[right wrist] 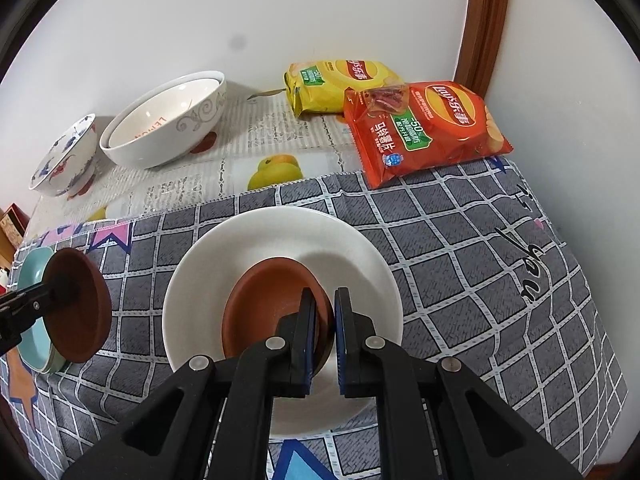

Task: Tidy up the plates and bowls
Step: 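Carry the brown bowl in the right gripper over the white bowl while left gripper holds its brown bowl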

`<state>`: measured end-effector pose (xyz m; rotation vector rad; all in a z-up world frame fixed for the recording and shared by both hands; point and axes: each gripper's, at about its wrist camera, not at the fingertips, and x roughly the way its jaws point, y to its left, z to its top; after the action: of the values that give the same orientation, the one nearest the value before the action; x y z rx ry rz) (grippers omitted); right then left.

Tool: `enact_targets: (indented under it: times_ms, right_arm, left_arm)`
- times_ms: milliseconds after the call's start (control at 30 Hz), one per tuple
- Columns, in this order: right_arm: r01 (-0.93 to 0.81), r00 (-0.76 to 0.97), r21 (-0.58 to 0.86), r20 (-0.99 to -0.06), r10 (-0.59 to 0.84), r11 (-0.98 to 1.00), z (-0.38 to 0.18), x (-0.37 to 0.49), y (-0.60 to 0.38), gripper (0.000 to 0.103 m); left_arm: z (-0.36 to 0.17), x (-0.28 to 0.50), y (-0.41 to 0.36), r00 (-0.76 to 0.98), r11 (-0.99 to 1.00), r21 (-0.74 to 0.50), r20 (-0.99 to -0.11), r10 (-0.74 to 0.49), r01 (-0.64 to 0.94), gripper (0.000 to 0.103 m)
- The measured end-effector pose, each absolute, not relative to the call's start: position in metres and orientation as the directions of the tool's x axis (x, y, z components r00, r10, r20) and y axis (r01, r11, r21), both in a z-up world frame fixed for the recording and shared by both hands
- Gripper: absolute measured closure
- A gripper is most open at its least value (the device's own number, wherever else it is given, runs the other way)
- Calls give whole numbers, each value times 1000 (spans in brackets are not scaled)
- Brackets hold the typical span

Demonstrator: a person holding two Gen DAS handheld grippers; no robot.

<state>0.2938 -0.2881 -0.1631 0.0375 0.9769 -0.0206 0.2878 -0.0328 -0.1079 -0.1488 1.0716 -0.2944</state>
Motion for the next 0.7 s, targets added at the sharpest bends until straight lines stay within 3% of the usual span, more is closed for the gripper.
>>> enact_targets:
  times_ms: [700]
  right_arm:
    - [21, 521, -48, -852, -52, 999, -172, 305, -279, 94]
  left_arm:
    - [-105, 287, -32, 447, 948, -265, -837, -317, 176, 95]
